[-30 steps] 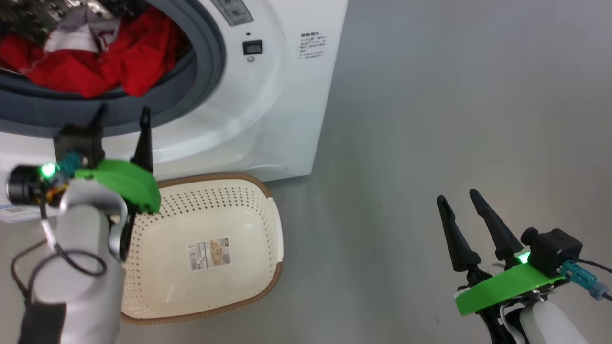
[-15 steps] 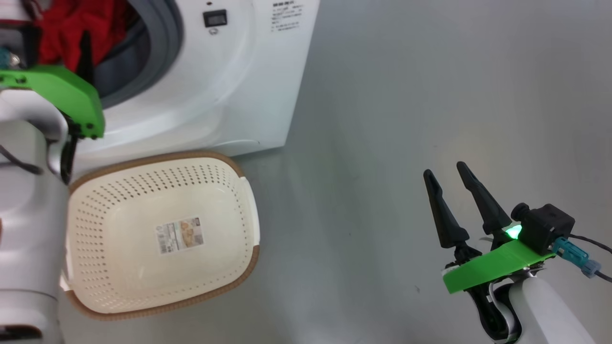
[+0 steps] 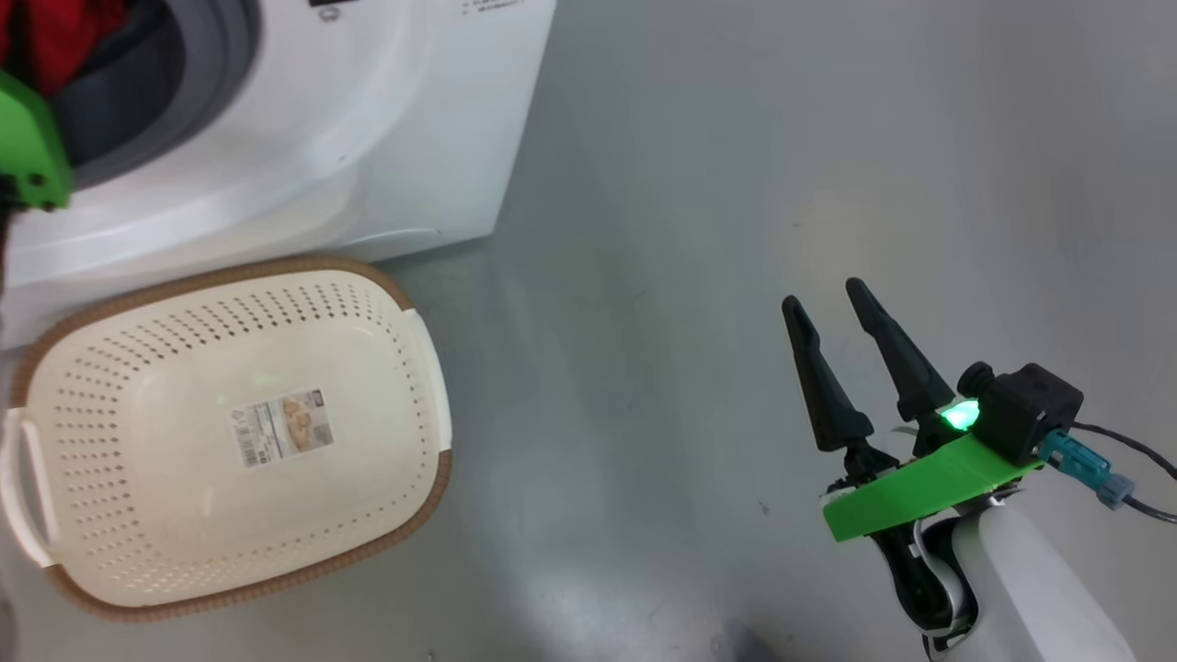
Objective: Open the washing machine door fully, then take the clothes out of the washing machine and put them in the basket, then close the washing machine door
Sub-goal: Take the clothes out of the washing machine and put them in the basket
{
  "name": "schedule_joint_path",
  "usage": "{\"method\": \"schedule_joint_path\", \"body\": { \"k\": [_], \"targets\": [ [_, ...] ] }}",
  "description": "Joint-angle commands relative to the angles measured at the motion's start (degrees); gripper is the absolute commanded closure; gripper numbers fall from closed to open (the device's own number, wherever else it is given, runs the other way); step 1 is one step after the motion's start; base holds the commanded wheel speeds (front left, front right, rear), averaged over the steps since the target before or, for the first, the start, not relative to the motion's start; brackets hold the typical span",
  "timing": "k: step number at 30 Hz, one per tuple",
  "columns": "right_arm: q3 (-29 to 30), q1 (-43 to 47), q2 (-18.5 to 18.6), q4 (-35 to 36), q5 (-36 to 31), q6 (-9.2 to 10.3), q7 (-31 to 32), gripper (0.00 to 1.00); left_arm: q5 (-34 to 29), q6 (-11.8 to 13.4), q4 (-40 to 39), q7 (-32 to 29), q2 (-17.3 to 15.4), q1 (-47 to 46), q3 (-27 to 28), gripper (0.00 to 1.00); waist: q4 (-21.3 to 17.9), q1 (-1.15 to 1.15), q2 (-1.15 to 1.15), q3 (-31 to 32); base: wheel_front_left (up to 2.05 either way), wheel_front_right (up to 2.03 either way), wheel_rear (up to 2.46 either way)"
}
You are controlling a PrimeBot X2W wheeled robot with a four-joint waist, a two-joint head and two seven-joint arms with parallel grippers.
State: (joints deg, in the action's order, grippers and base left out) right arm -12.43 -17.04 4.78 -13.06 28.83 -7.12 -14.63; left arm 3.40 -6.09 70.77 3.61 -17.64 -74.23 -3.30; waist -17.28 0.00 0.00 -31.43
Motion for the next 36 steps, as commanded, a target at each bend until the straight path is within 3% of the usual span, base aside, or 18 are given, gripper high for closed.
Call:
{"method": "schedule_joint_path", "body": {
  "k": [1, 17, 18, 20, 21, 28, 36],
  "targets": [
    [-1.5, -0.1, -0.1, 1.4, 0.7, -0.36, -0.4, 0.0, -0.5, -0.1, -0.6, 0.1, -3.3, -1.3, 0.3, 0.0, -0.9, 0.0, 0.0, -1.1, 0.0, 0.0, 0.0],
    [-2.3, -1.0, -0.9, 1.7, 0.8, -0.36, -0.4, 0.0, 1.1, -1.1, 2.0, 0.4, -4.8, -2.8, -1.3, 0.02, -1.8, 0.0, 0.0, -2.3, 0.0, 0.0, 0.0],
    [-2.3, -1.0, -0.9, 1.7, 0.8, -0.36, -0.4, 0.0, 1.3, -1.1, 2.1, 0.5, -4.7, -2.7, -1.5, 0.35, -1.8, 0.0, 0.0, -2.3, 0.0, 0.0, 0.0],
    [-2.3, -1.0, -0.9, 1.6, 0.8, -0.36, -0.4, 0.0, 1.5, -1.2, 2.2, 0.7, -4.6, -2.6, -1.8, 0.67, -1.9, 0.0, 0.0, -2.2, 0.0, 0.0, 0.0],
    [-2.3, -1.0, -0.9, 1.6, 0.8, -0.36, -0.4, 0.0, 1.5, -1.2, 2.3, 0.7, -4.5, -2.5, -2.0, 0.99, -1.9, 0.0, 0.0, -2.2, 0.0, 0.0, 0.0],
    [-2.1, -0.6, -0.9, 1.4, 0.6, -0.36, -0.4, 0.0, 3.1, -1.3, 2.6, 2.7, -3.6, -1.5, -2.4, 1.0, -1.5, 0.0, 0.0, -1.0, 0.0, 0.0, 0.0],
    [-1.9, 0.2, -0.2, 1.1, 0.3, -0.36, -0.4, 0.0, 5.4, -1.2, 2.4, 9.0, -1.6, 0.9, -1.6, 1.0, 0.0, 0.0, 0.0, 2.2, 0.0, 0.0, 0.0]
  ]
}}
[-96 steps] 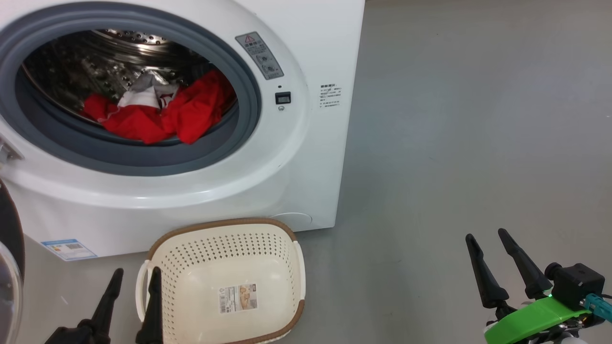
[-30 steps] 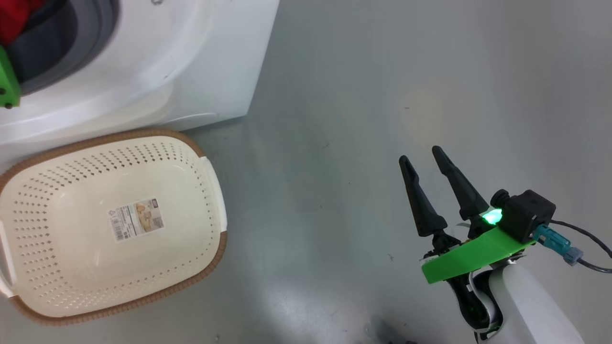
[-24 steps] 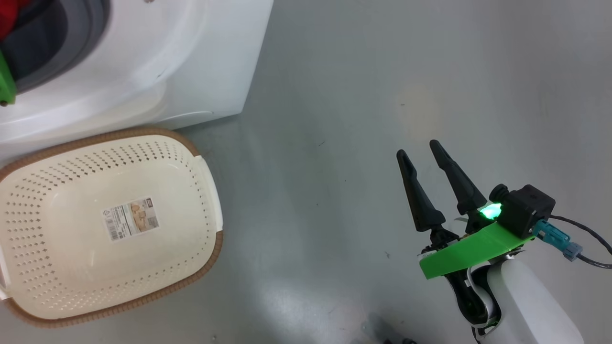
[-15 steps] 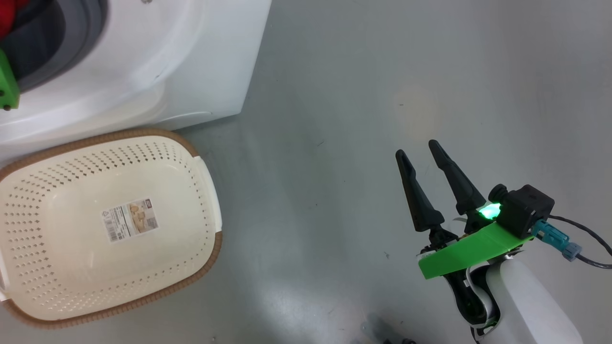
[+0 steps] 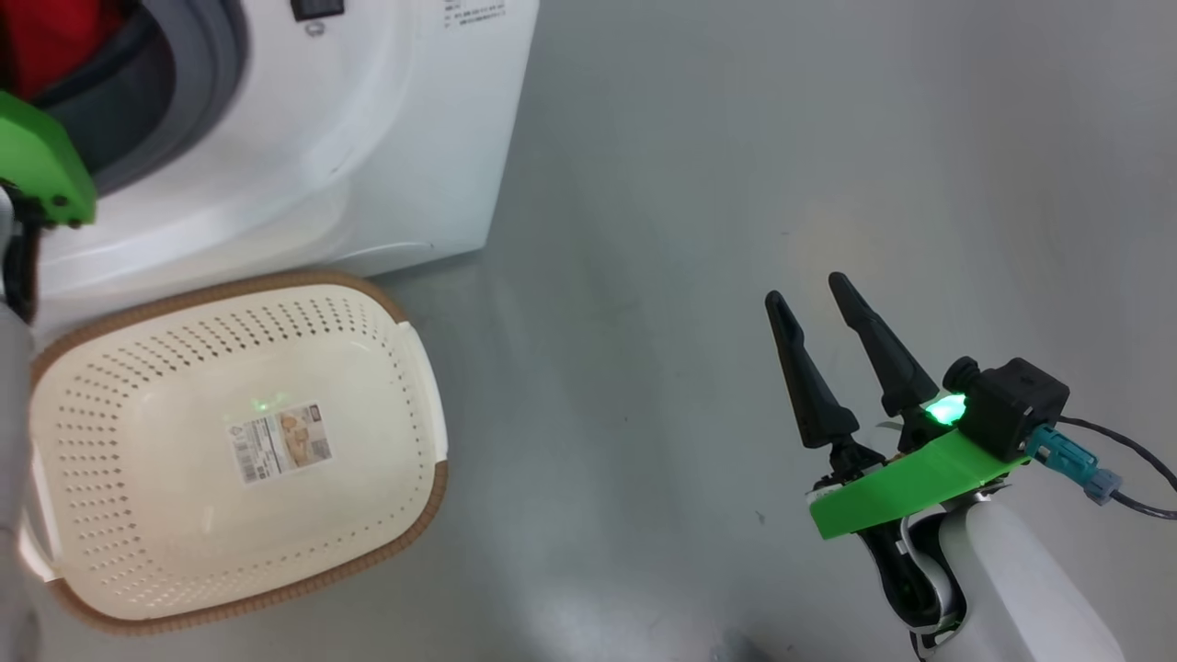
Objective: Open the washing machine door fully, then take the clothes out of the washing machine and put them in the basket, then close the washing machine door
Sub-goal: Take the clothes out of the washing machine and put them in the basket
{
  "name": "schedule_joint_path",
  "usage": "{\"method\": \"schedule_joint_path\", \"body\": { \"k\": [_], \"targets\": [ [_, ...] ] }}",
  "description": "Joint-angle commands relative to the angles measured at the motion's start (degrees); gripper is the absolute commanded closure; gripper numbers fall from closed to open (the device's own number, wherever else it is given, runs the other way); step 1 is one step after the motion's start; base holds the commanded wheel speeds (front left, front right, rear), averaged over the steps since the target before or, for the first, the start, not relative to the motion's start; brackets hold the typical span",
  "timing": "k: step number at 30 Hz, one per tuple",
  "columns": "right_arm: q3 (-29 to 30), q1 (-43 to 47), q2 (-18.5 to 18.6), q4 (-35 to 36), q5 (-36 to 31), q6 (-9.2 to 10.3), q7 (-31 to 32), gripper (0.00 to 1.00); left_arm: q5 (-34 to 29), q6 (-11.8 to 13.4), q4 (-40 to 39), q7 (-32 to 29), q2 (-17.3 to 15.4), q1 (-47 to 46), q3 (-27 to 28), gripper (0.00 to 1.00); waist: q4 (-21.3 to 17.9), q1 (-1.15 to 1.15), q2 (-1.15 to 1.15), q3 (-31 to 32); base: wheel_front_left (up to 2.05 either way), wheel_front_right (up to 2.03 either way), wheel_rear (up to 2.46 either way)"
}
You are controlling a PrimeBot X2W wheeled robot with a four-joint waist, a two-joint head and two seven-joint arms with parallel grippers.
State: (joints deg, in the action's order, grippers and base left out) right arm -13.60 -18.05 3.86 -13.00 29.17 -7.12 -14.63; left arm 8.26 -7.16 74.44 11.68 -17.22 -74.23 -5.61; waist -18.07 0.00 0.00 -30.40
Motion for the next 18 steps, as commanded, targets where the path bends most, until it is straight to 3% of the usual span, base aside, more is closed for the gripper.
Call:
{"method": "schedule_joint_path", "body": {
  "k": [1, 6, 18],
  "targets": [
    [-0.6, 1.4, 0.9, 1.0, -0.1, -0.36, -0.4, 0.0, 1.0, 0.0, -1.5, 1.6, -1.7, 1.4, 1.0, 1.0, 1.1, 0.0, 0.0, 1.7, 0.0, 0.0, 0.0],
    [-0.5, 2.5, 1.6, 0.8, -0.3, -0.36, -0.4, 0.0, 2.4, 1.4, -5.4, 3.2, -0.9, 5.4, 2.2, 1.0, 2.2, 0.0, 0.0, 4.3, 0.0, 0.0, 0.0],
    [1.0, 5.5, 3.4, 1.0, -0.7, -0.36, -0.4, 0.0, 3.3, 3.1, -27.8, 3.3, 1.3, 21.2, 7.4, 1.0, 4.9, 0.0, 0.0, 9.7, 0.0, 0.0, 0.0]
  ]
}}
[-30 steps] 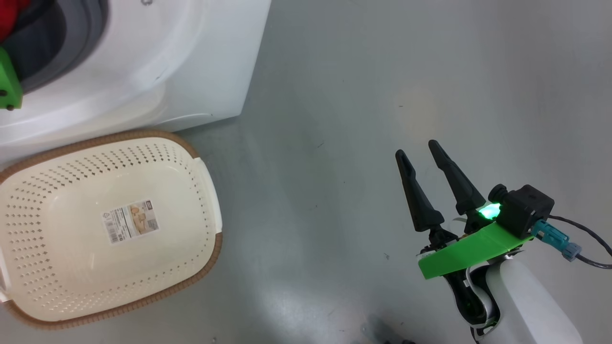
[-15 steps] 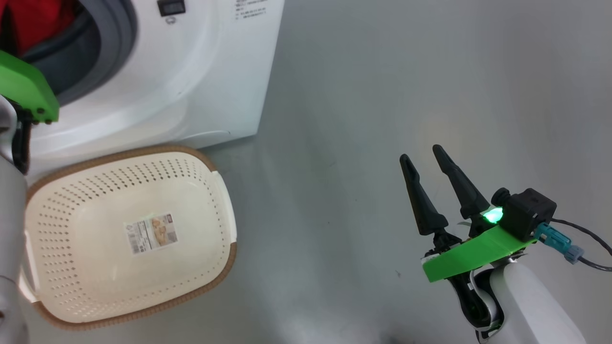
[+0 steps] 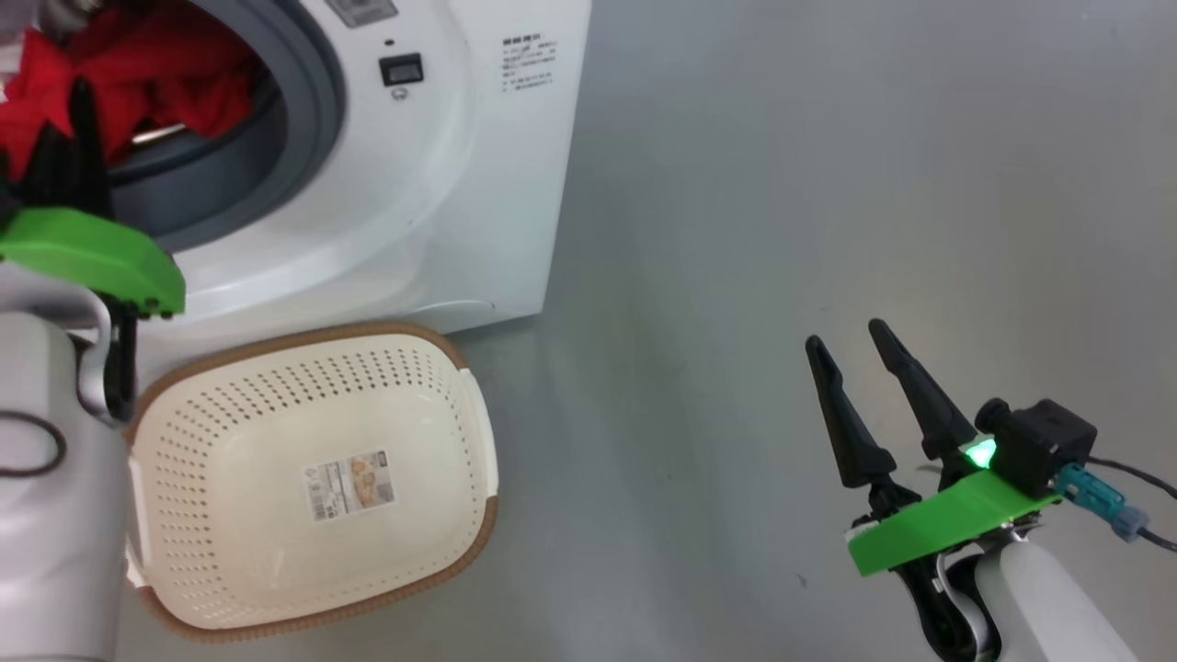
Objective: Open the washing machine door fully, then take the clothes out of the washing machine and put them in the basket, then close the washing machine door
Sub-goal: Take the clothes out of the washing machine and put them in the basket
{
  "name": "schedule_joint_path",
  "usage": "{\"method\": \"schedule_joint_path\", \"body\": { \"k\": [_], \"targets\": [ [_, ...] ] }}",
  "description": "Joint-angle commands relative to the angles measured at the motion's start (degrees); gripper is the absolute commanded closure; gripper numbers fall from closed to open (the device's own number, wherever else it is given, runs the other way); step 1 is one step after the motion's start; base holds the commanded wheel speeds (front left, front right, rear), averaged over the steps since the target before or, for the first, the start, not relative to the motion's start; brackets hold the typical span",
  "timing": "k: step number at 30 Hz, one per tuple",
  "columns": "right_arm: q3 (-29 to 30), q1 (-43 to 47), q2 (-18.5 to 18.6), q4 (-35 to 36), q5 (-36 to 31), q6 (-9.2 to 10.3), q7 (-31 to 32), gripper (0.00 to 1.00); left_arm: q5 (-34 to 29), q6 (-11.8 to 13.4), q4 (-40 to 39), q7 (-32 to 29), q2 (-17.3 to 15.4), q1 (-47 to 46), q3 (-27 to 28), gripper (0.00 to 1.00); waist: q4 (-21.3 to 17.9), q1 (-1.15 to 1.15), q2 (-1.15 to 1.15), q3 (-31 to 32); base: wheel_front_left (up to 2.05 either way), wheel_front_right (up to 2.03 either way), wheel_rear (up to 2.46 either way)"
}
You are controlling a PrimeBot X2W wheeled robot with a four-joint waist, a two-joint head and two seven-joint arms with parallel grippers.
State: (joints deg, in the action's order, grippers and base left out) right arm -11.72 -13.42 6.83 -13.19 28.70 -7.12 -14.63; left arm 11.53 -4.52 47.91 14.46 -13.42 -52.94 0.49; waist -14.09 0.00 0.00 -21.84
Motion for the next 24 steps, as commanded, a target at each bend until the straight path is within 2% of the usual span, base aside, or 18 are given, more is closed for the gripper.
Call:
{"method": "schedule_joint_path", "body": {
  "k": [1, 9, 24],
  "targets": [
    [-0.7, 1.1, 0.5, 1.2, -0.3, -0.36, -0.4, 0.0, 0.1, 0.5, -2.9, 0.5, -2.2, 1.1, 1.9, 1.0, 1.2, 0.0, 0.0, 1.6, 0.0, 0.0, 0.0],
    [0.5, 3.4, 1.3, 1.4, -0.5, -0.36, -0.4, 0.0, -1.3, 0.5, -14.4, 0.5, 0.6, 8.8, 5.4, 1.0, 3.2, 0.0, 0.0, 4.3, 0.0, 0.0, 0.0],
    [1.6, 5.0, 1.9, 1.6, -0.7, -0.36, -0.4, 0.0, -4.3, -1.1, -33.5, 0.5, 4.2, 17.2, 9.0, 1.0, 5.8, 0.0, 0.0, 6.6, 0.0, 0.0, 0.0]
  ]
}}
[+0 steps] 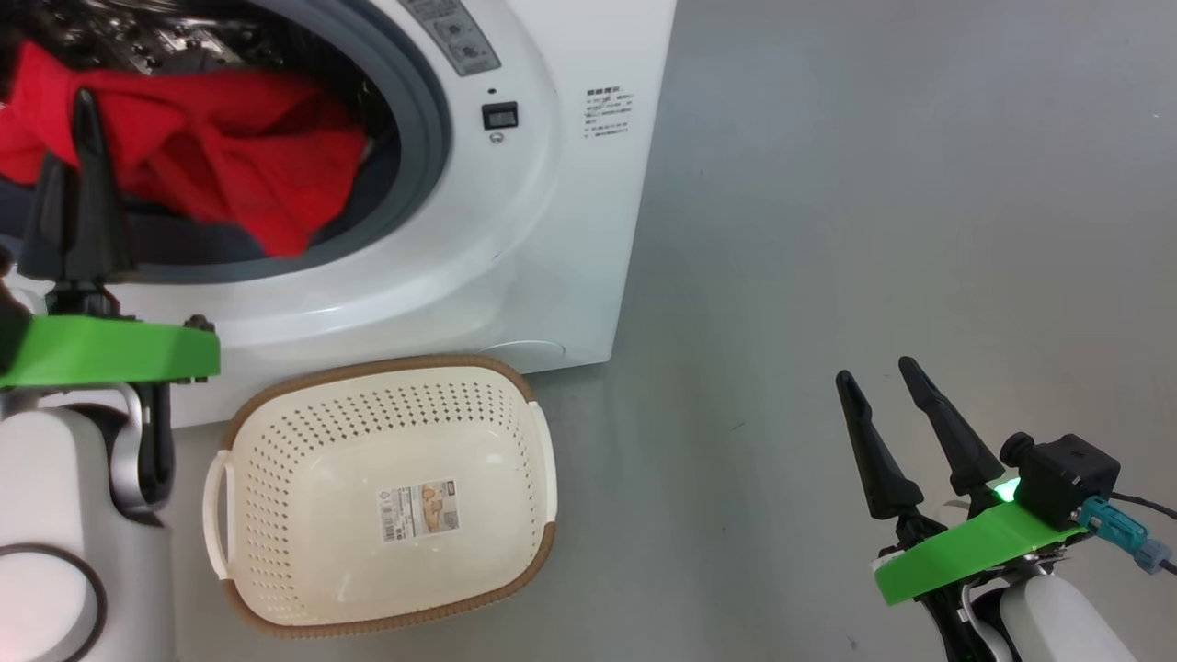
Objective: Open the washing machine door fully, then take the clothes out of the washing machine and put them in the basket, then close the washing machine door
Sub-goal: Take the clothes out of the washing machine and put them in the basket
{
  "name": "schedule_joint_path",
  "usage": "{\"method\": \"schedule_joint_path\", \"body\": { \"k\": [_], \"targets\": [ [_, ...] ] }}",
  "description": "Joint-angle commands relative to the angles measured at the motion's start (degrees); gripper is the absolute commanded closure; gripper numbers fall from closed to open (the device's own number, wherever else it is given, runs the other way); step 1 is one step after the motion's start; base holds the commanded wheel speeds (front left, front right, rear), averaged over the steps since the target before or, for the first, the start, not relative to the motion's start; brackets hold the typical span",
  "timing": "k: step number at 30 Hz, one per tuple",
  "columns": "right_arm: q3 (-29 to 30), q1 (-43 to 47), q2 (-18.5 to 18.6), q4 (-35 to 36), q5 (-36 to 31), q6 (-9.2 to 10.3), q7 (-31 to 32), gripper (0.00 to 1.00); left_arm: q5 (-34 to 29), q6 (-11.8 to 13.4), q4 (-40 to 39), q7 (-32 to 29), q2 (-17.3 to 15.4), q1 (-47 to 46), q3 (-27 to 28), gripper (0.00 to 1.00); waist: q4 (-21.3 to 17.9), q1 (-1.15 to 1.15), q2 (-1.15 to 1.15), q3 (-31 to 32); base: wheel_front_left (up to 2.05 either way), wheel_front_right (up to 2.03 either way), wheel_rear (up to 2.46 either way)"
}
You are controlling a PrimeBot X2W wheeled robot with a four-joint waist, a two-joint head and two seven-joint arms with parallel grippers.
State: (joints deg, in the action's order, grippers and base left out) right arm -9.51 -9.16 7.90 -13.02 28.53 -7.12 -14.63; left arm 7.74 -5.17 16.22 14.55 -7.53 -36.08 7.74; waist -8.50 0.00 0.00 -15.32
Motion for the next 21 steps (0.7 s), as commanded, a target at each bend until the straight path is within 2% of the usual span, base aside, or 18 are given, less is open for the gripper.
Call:
{"method": "schedule_joint_path", "body": {
  "k": [1, 9, 21],
  "targets": [
    [-0.6, 0.8, 0.8, 1.4, -0.5, -0.36, -0.4, 0.0, -0.7, -0.5, -3.0, 0.4, -1.5, 0.6, 1.8, 1.0, 0.3, 0.0, 0.0, 0.2, 0.0, 0.0, 0.0],
    [-0.3, 1.0, 0.7, 1.6, -0.6, -0.36, -0.4, 0.0, -1.6, -0.9, -10.4, 0.4, 0.2, 2.3, 1.9, 1.0, 0.9, 0.0, 0.0, 0.2, 0.0, 0.0, 0.0],
    [-0.5, 0.3, 0.6, 1.9, -0.4, -0.36, -0.4, 0.0, -2.1, -1.2, -9.2, 0.4, 1.8, 6.9, 1.5, 1.0, 0.1, 0.0, 0.0, -1.0, 0.0, 0.0, 0.0]
  ]
}}
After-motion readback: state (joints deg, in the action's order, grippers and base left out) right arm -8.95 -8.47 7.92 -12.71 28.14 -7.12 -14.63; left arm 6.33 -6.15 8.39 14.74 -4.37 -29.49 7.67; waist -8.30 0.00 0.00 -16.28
